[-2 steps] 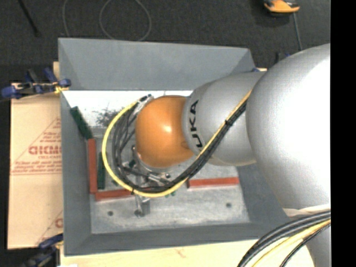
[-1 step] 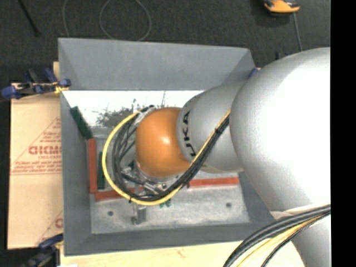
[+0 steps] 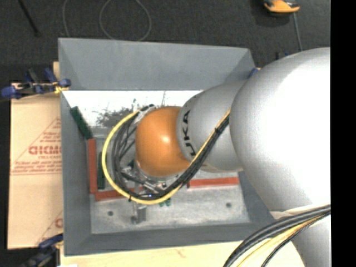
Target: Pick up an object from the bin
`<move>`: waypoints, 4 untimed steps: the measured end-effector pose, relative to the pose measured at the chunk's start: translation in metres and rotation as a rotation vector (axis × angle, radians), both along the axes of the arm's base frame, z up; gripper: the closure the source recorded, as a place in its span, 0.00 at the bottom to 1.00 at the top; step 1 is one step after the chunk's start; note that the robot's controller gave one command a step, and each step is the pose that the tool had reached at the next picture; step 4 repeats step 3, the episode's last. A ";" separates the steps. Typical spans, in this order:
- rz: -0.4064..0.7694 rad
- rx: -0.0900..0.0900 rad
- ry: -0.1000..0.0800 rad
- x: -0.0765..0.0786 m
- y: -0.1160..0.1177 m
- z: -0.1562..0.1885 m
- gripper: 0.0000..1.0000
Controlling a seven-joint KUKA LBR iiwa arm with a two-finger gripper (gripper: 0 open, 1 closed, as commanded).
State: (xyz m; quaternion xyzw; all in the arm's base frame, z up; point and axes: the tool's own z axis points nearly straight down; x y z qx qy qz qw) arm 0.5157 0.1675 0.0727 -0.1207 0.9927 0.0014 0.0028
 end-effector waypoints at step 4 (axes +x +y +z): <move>-0.011 -0.002 0.000 0.004 -0.001 0.088 1.00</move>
Offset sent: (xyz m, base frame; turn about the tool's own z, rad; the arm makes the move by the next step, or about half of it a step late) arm 0.0000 0.0000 0.0000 0.0000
